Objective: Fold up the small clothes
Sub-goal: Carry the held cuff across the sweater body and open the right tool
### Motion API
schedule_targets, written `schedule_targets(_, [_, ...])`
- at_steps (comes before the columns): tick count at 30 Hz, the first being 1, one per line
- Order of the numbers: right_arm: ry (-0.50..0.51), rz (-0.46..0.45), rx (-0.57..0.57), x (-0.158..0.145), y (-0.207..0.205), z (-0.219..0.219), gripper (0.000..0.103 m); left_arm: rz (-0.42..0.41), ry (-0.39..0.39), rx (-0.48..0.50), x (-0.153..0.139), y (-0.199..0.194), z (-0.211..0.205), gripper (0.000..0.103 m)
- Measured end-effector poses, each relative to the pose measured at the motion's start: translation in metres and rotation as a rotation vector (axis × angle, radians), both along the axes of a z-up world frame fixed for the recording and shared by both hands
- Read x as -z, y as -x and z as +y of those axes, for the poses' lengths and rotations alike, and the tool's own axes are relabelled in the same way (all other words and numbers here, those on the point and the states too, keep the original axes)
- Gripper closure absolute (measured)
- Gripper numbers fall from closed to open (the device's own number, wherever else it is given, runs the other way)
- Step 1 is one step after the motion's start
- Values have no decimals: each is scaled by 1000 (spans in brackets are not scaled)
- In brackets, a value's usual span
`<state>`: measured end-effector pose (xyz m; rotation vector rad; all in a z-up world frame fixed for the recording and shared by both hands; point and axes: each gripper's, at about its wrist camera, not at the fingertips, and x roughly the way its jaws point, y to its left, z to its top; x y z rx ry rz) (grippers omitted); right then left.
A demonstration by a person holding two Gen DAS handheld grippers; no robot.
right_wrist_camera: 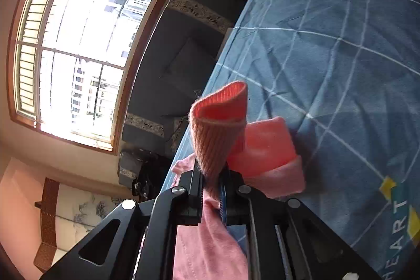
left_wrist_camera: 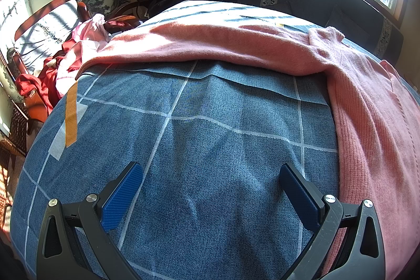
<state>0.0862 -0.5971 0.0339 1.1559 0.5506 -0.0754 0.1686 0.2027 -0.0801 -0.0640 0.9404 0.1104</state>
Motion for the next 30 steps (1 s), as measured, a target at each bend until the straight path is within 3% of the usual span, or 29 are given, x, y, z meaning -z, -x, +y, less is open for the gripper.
schedule_targets(3, [30, -28, -115, -20, -52, 66, 92, 0, 0, 0, 0, 0, 0, 0])
schedule_targets(7, [58, -31, -238, -21, -109, 155, 92, 0, 0, -1, 0, 0, 0, 0])
schedule_targets(16, [125, 29, -427, 24, -199, 324, 91, 0, 0, -1, 0, 0, 0, 0])
schedule_targets(22, [122, 93, -516, 64, -237, 413, 90, -1, 0, -1, 0, 0, 0, 0])
schedule_targets(27, [210, 114, -589, 76, -253, 477, 89, -1, 0, -1, 0, 0, 0, 0])
schedule_targets(30, [248, 125, -618, 85, -259, 494, 88, -1, 0, -2, 0, 0, 0, 0])
